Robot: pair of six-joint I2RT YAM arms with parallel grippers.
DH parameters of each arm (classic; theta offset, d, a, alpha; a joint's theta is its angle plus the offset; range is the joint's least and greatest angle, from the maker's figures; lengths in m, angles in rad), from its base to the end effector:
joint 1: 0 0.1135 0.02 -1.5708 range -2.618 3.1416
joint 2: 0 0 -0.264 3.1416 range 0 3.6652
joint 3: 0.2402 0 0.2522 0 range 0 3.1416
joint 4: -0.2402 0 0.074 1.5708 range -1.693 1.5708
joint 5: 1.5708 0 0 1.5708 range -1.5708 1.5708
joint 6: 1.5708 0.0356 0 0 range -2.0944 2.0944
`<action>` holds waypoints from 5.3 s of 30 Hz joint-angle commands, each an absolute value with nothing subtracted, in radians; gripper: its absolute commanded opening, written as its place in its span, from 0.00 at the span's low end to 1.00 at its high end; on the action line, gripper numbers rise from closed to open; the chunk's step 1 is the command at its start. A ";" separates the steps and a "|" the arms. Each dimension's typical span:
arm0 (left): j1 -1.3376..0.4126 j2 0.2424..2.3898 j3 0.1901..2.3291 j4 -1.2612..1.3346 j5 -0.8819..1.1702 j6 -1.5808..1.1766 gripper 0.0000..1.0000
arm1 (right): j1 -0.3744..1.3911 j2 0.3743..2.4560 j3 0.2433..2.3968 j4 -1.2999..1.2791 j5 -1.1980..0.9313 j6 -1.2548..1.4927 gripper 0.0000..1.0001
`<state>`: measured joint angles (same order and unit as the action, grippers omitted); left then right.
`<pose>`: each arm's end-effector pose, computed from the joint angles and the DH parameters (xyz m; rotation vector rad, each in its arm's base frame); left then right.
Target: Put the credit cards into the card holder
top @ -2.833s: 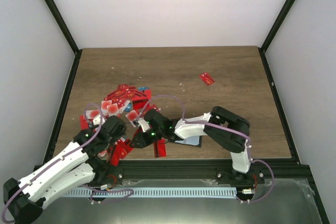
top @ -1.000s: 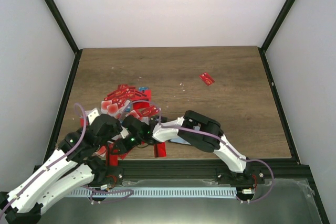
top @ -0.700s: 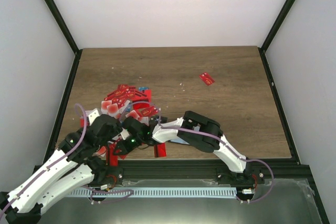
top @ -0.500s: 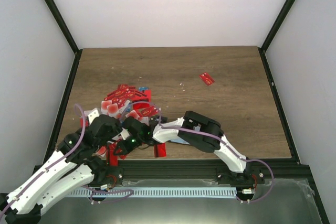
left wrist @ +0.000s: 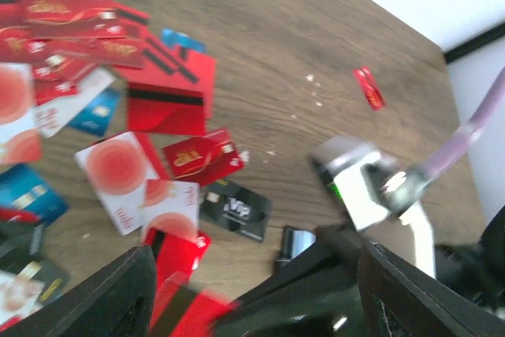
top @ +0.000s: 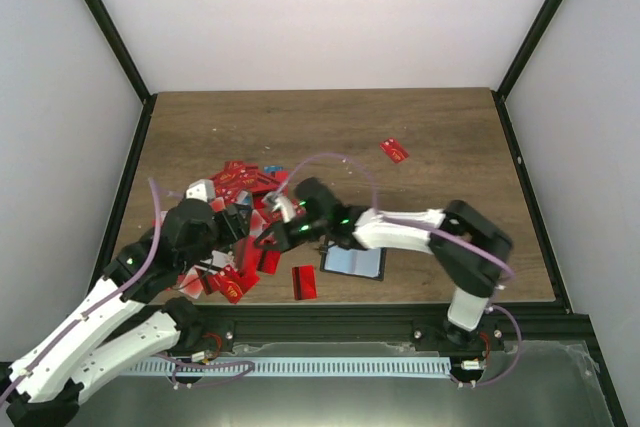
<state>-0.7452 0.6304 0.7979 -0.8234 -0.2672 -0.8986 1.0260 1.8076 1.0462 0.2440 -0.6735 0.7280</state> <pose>0.0976 -0.0773 0.3030 -0.3229 2.2465 -0.6093 0.1827 0.3443 0.1942 -0.8516 2.3344 1.6337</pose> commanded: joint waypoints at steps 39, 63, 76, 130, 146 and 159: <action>-0.852 0.998 0.417 0.549 0.805 -0.478 0.43 | 0.678 0.709 0.610 -0.285 -0.875 0.477 0.01; -0.893 1.133 0.479 0.280 0.254 -0.601 0.04 | 0.676 0.724 0.520 -0.478 -0.059 0.785 0.79; -0.885 1.551 0.610 0.471 0.364 -0.823 0.04 | 0.664 0.841 0.366 -0.356 0.018 0.913 0.71; -0.900 1.763 0.648 0.517 0.334 -1.028 0.04 | 0.644 0.898 0.189 -0.158 -0.117 0.956 0.57; -0.924 1.768 0.644 0.520 0.358 -1.058 0.04 | 0.644 0.902 0.192 -0.156 -0.107 0.952 0.56; -0.938 1.768 0.643 0.499 0.387 -1.060 0.04 | 0.644 0.903 0.193 -0.152 -0.110 0.950 0.56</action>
